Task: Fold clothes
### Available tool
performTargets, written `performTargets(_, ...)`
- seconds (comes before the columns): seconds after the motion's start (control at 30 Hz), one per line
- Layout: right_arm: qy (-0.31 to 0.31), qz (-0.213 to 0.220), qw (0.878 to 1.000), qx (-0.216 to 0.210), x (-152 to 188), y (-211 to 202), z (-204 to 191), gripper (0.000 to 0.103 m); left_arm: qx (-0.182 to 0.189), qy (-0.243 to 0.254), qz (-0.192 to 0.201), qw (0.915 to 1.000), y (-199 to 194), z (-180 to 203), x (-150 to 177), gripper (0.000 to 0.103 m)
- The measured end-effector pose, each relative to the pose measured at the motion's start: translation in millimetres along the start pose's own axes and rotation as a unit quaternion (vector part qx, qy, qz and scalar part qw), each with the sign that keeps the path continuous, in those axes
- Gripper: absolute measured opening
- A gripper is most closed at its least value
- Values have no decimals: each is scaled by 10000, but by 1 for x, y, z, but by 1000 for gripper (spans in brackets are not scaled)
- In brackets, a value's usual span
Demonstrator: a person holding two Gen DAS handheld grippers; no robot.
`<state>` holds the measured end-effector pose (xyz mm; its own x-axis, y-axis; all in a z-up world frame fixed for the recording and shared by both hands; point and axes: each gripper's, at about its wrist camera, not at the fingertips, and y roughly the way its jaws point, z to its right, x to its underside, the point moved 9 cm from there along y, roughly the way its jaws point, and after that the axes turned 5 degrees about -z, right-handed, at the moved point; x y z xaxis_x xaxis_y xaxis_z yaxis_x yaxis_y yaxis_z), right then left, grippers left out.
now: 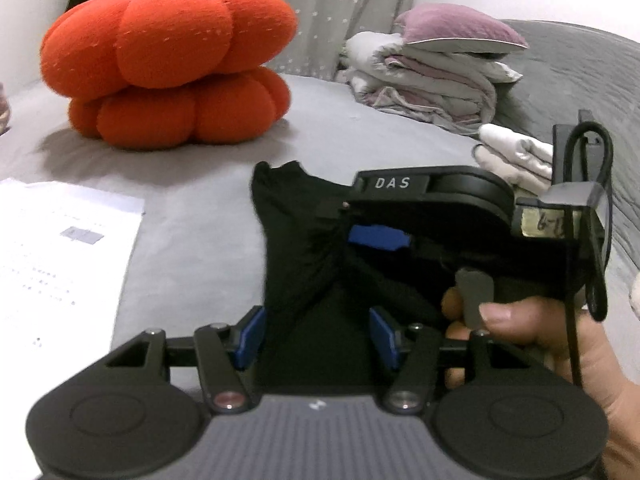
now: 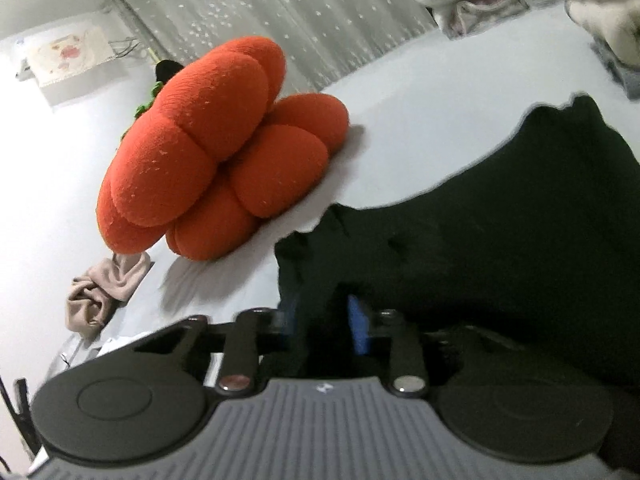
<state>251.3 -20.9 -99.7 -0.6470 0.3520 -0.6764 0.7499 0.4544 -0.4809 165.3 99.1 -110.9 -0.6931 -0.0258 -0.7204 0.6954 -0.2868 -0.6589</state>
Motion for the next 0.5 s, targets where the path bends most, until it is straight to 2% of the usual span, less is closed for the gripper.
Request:
performTargets(0.07,-131,84,9999,2,-5,2,-6,19,0,-237,-77,9997,0,-8,0,42)
performTargets(0.17,-317,164,9994,-26,-15,3,-16,12,76,-554,-159,9983,0,-17,-1,31)
performTargets(0.33,-704,371,9968,-31,-37,0,-30,5,265,-564,-219,9978,0,-13,0,10)
performTargets(0.5,-1174,689,9907,54,-55,-13,-36,3,453,-325,-187,9983,-3,0,-1,7)
